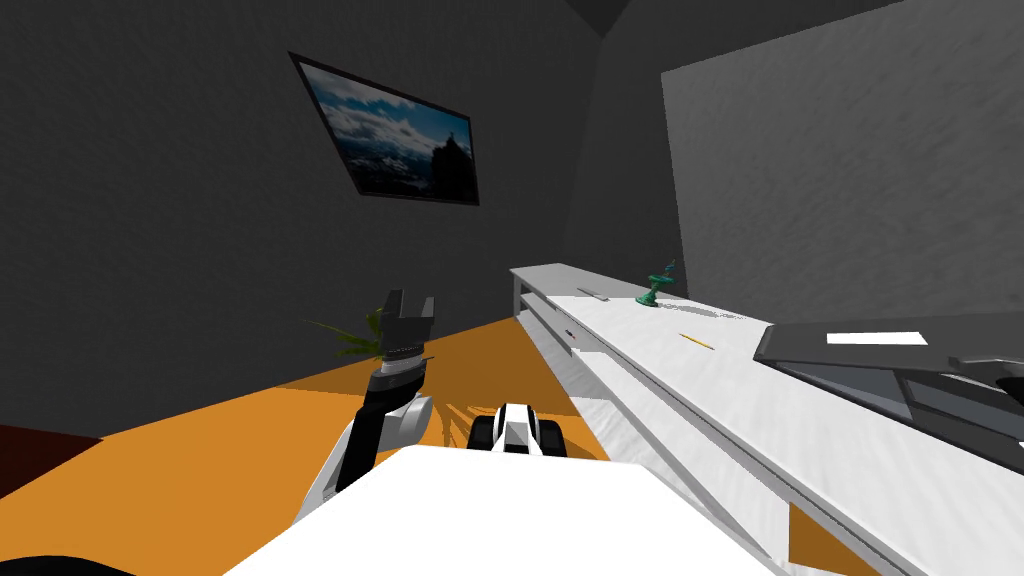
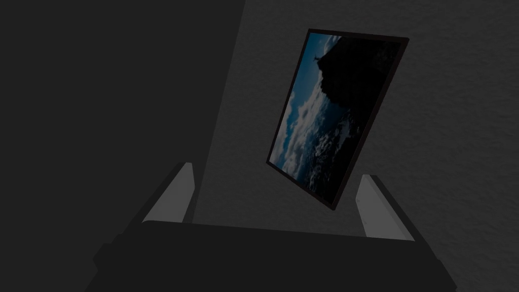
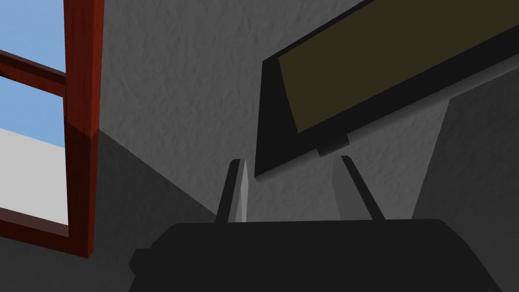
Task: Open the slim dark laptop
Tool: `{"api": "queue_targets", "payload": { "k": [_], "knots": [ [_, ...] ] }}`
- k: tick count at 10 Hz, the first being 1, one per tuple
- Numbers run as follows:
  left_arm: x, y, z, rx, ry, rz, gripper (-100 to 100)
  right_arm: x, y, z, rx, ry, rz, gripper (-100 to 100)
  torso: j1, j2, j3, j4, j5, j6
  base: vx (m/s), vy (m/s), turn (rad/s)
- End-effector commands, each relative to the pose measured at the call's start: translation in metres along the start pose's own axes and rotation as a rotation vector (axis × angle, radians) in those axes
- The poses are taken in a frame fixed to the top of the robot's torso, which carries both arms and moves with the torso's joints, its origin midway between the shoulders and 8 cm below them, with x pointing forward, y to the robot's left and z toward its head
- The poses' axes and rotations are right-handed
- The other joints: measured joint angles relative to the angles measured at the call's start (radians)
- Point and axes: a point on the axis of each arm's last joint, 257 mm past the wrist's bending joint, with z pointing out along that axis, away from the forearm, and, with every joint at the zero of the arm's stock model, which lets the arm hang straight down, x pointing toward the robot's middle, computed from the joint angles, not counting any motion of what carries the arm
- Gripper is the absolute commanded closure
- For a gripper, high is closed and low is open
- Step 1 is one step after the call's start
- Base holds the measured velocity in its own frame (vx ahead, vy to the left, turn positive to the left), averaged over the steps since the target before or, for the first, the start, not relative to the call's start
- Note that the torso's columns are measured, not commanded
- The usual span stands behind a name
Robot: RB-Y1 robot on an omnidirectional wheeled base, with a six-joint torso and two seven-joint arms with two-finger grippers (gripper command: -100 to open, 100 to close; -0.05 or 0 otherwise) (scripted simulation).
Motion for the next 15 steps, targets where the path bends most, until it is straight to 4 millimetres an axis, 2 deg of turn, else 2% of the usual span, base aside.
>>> {"api": "queue_targets", "payload": {
  "k": [1, 3, 7, 8, 11, 15],
  "knots": [
    [0.0, 0.0, 0.0, 0.0, 0.0, 0.0, 0, 0.02, 0.018, -0.002, -0.038, -0.001, 0.117, 100, 0.002, -0.001, 0.0, 0.0, 0.0, 0.002, 0.038, -0.038, -0.162],
    [0.0, 0.0, 0.0, 0.0, 0.0, 0.0, 0, 0.026, 0.024, -0.003, -0.05, -0.002, 0.156, 100, 0.0, -0.001, -0.001, 0.0, 0.001, -0.002, 0.021, -0.028, -0.088],
    [0.0, 0.0, 0.0, 0.0, 0.0, 0.0, 0, 0.051, 0.053, -0.009, -0.1, -0.002, 0.311, 100, 0.007, -0.001, 0.0, 0.0, 0.002, -0.005, 0.021, -0.032, -0.095],
    [0.0, 0.0, 0.0, 0.0, 0.0, 0.0, 0, 0.041, 0.033, -0.003, -0.054, 0.007, 0.287, -100, 0.006, -0.001, -0.001, 0.0, 0.002, -0.005, -0.066, -0.013, 0.162],
    [0.0, 0.0, 0.0, 0.0, 0.0, 0.0, 0, 0.03, 0.013, 0.002, -0.011, 0.019, 0.287, -100, 0.008, 0.01, 0.006, 0.005, 0.007, 0.003, -0.136, -0.004, 0.181],
    [0.0, 0.0, 0.0, 0.0, 0.0, 0.0, 0, 0.015, -0.014, 0.006, 0.048, 0.032, 0.289, -100, 0.006, 0.003, 0.002, 0.003, 0.006, 0.002, -0.103, 0.006, 0.137]
  ]
}}
